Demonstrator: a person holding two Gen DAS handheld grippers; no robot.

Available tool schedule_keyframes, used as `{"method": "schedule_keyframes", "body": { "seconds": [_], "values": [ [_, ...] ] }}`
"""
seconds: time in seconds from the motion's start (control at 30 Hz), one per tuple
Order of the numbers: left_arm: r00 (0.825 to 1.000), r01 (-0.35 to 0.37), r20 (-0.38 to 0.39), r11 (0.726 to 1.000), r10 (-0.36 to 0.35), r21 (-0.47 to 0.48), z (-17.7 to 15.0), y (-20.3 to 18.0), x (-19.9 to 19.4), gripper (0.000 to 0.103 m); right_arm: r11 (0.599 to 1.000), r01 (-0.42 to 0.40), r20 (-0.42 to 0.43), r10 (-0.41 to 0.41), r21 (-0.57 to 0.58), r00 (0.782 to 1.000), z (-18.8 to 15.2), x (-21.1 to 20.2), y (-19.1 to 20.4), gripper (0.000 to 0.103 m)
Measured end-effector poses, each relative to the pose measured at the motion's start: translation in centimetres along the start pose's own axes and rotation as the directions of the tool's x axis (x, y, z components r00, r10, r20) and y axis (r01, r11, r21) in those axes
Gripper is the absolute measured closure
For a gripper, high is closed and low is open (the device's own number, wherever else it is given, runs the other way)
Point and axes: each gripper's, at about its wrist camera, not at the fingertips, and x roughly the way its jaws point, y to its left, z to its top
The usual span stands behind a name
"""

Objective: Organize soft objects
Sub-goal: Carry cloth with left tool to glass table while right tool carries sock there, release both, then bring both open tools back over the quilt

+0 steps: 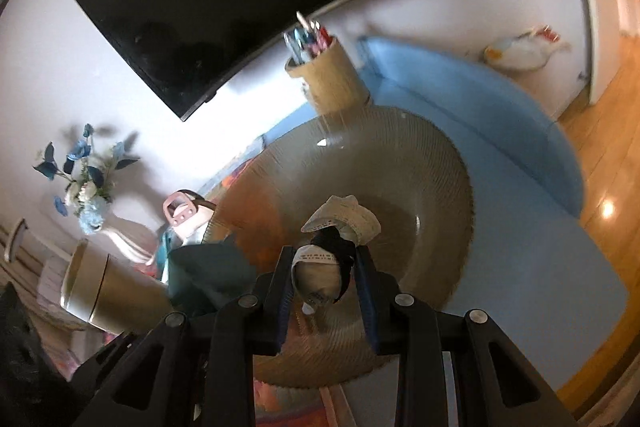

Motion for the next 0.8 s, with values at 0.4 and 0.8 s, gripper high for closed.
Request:
{"method": "schedule_keyframes", "body": {
  "seconds": [0.4, 0.8],
  "values": [
    [0.994, 0.002, 0.109, 0.992, -0.016, 0.125, -0.5, -3.6, -2.5, 0.017, 0.997, -0.023, 0.055, 0.019, 0.076, 0.998, -0.7, -2.7, -2.5, 0.047],
    [0.979, 0.180, 0.097, 0.984, -0.181, 0.018, -9.0, 7.8, -13.0, 0.017, 0.967, -0.178, 0.067, 0.192, -0.180, 0.979, -8.9, -8.1, 4.0, 0.042]
  ]
}}
